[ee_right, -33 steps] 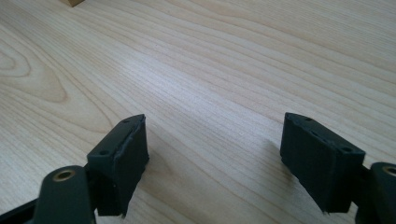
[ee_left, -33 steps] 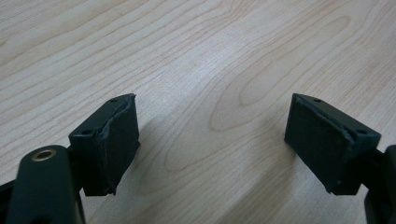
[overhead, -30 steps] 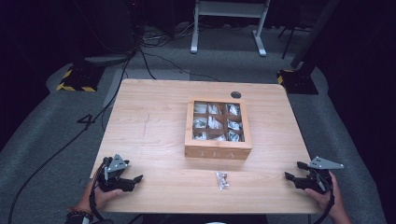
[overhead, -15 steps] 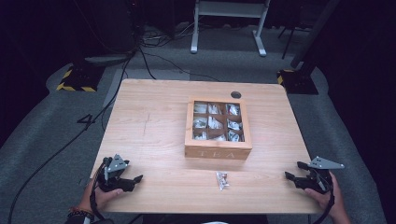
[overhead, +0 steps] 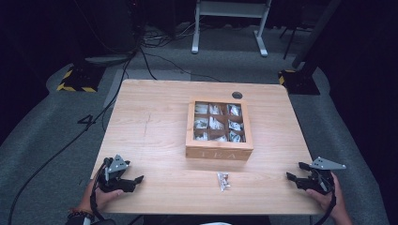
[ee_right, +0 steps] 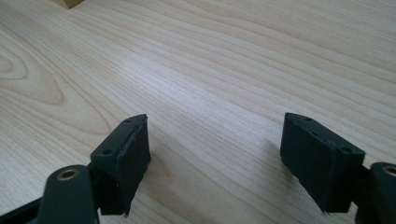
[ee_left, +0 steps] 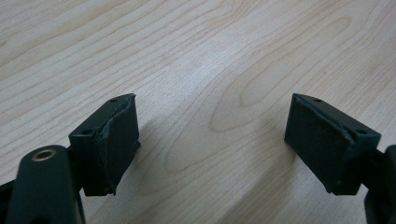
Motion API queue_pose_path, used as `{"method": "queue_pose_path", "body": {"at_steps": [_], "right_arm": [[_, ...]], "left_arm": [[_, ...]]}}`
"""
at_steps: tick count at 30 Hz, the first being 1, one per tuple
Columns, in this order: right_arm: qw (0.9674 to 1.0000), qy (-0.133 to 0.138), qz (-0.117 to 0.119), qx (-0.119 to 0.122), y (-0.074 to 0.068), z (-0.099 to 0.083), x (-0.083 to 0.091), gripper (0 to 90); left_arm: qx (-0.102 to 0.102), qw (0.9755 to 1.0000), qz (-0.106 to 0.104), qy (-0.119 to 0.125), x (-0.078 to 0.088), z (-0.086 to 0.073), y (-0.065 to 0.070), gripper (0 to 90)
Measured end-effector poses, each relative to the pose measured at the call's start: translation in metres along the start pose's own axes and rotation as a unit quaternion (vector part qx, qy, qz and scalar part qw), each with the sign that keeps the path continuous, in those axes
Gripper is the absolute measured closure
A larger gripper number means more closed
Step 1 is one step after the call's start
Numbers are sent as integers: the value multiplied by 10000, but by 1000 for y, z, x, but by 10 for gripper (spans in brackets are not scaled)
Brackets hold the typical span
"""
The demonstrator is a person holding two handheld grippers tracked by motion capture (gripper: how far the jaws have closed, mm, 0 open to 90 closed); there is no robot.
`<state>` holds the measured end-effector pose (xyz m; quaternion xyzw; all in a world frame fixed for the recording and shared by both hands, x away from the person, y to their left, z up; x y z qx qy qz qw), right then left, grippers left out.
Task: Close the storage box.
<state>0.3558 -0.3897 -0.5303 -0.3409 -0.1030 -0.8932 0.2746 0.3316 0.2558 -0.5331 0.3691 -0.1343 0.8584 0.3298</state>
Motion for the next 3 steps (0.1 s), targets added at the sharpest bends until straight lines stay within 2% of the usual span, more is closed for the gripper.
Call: {"method": "queue_pose_path", "body": {"at_steps": [3], "right_arm": [[10000, -1, 1, -1, 0, 0, 0, 242]], "left_arm": [[2, 10000, 2, -2, 0, 0, 0, 180]]}}
Point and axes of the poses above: each handheld gripper's, and its own axes: x roughly backward along the jaws, z roughly out of its top, y roughly to its right, the point moved 4 cm from there along -x, roughly forward along the jaws
